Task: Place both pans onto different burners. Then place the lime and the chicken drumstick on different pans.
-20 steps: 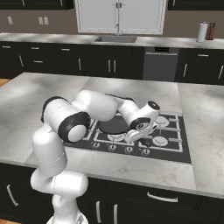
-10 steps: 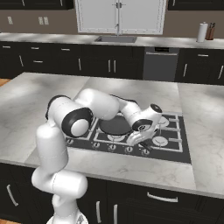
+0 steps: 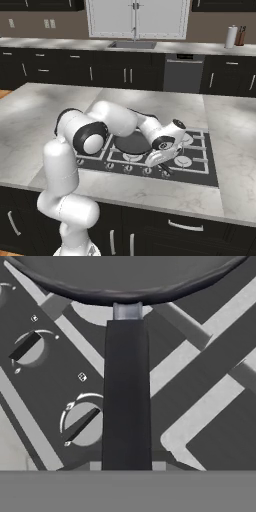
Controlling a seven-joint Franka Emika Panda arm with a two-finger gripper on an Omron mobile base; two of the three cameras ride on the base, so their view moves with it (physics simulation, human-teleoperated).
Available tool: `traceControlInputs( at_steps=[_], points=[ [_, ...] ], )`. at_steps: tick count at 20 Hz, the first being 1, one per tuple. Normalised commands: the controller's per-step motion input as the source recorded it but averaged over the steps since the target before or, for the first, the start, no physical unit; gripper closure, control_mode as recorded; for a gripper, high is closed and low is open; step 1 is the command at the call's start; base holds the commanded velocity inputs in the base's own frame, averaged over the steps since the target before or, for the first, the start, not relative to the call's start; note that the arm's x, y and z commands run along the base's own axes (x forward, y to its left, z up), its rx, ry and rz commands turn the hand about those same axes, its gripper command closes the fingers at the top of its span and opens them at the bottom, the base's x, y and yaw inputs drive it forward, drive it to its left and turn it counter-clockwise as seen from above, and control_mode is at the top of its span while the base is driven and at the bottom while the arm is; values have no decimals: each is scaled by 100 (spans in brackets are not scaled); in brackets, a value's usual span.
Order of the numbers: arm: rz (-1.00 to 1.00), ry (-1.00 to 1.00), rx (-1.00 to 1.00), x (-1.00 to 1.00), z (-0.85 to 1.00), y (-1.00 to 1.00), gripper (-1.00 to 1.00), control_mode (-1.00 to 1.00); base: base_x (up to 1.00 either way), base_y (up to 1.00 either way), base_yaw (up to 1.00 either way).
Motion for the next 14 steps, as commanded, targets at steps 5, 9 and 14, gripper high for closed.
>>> traceControlInputs(
  at_steps=[5, 9, 14],
  points=[
    [0, 0, 0, 0, 0, 0, -100, -100, 0, 0, 0],
    [0, 0, 0, 0, 6, 0, -100, -100, 0, 0, 0],
    [-1, -1, 0, -1, 48, 0, -100, -100, 0, 0, 0]
  ],
)
